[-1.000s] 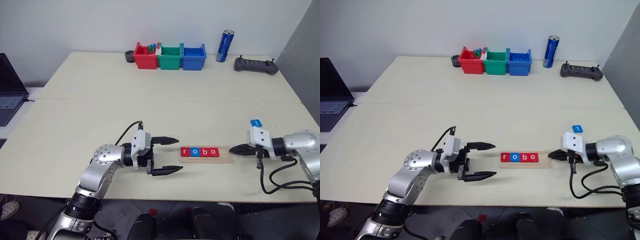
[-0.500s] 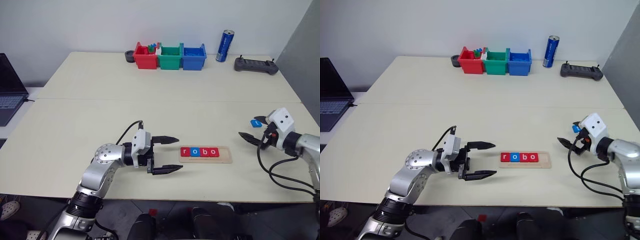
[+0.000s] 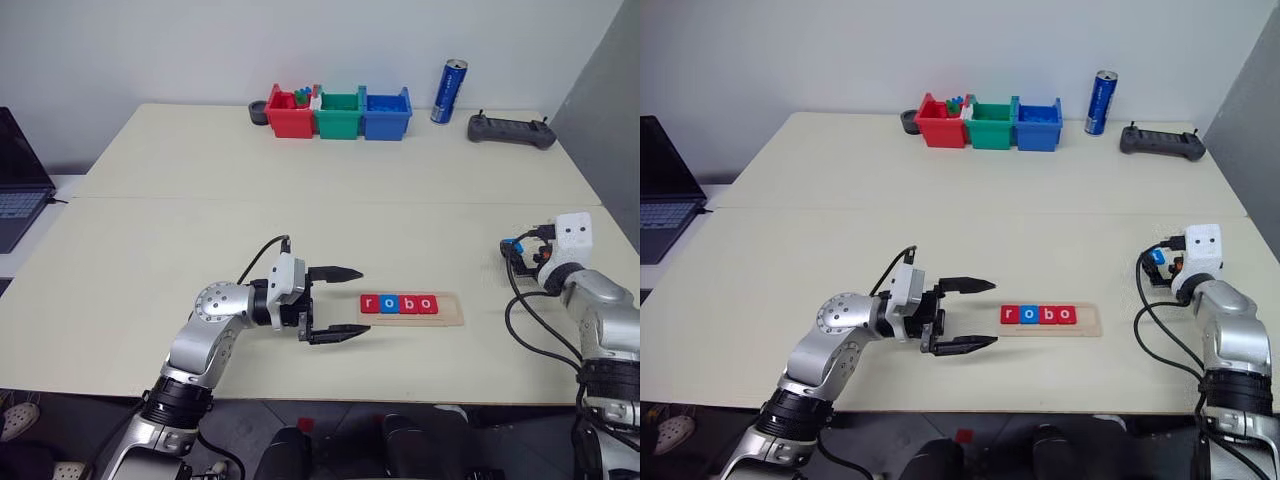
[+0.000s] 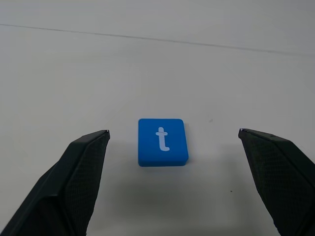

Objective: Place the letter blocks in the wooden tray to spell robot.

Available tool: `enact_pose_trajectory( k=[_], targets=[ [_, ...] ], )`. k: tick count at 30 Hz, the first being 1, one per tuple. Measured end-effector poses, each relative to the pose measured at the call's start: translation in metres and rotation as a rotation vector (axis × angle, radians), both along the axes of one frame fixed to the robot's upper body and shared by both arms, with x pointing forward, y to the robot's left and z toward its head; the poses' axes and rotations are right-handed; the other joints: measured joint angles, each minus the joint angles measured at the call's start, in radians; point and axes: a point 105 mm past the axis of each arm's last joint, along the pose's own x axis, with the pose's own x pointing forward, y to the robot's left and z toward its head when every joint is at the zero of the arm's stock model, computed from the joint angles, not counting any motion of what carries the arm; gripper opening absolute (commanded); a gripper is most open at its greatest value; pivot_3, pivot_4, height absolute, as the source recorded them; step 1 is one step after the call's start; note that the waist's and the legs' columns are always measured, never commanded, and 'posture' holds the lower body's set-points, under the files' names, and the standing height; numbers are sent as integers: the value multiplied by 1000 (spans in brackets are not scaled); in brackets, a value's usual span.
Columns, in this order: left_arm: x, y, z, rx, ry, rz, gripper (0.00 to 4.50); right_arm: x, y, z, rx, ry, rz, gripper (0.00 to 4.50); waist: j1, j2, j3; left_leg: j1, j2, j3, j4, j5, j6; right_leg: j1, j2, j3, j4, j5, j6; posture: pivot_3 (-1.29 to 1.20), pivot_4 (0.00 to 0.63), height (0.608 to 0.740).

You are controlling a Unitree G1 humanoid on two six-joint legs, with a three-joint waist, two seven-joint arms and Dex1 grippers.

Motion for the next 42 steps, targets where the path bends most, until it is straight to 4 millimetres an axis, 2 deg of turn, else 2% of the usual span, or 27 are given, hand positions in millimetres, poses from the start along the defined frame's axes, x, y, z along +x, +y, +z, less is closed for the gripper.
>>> enact_pose_trajectory(
  k=[4, 14, 23, 26, 33, 38, 42],
  targets=[
    [2, -1, 1, -10, -3, 18, 4500, 5, -2, -7, 21, 13, -5, 4465, 0, 0, 0, 0, 0, 0, 0, 0, 0, 0, 0, 0, 0, 0, 0, 0, 150, 740],
    [6, -2, 4, -29, -20, 60, 4500, 17, 10, -12, 28, 22, 45, 4465, -1, 0, 0, 0, 0, 0, 0, 0, 0, 0, 0, 0, 0, 0, 0, 0, 150, 740],
    [9, -2, 5, -37, -27, 80, 4500, 24, 8, -14, 58, 28, 11, 4465, -1, 0, 0, 0, 0, 0, 0, 0, 0, 0, 0, 0, 0, 0, 0, 0, 150, 740],
    [9, -2, 5, -36, -27, 80, 4500, 24, 9, -15, 77, 27, 6, 3814, -1, 0, 0, 0, 0, 0, 0, 0, 0, 0, 0, 0, 0, 0, 0, 0, 150, 740],
    [9, -2, 5, -36, -28, 81, 4500, 24, 12, -15, 72, 26, 10, 1441, -1, 0, 0, 0, 0, 0, 0, 0, 0, 0, 0, 0, 0, 0, 0, 0, 150, 740],
    [9, -2, 5, -36, -28, 80, 4500, 17, 11, -15, 40, 28, 5, 1459, 0, 0, 0, -1, 0, -1, 0, 0, 0, 0, 0, 0, 0, 0, 0, 0, 150, 740],
    [9, -2, 5, -35, -29, 79, 4500, -5, 15, -14, 4, 68, 17, 1459, 2, 0, 0, -3, 0, -2, 0, 0, 0, -1, 0, -1, -1, 0, 0, 0, 150, 740]
  ],
)
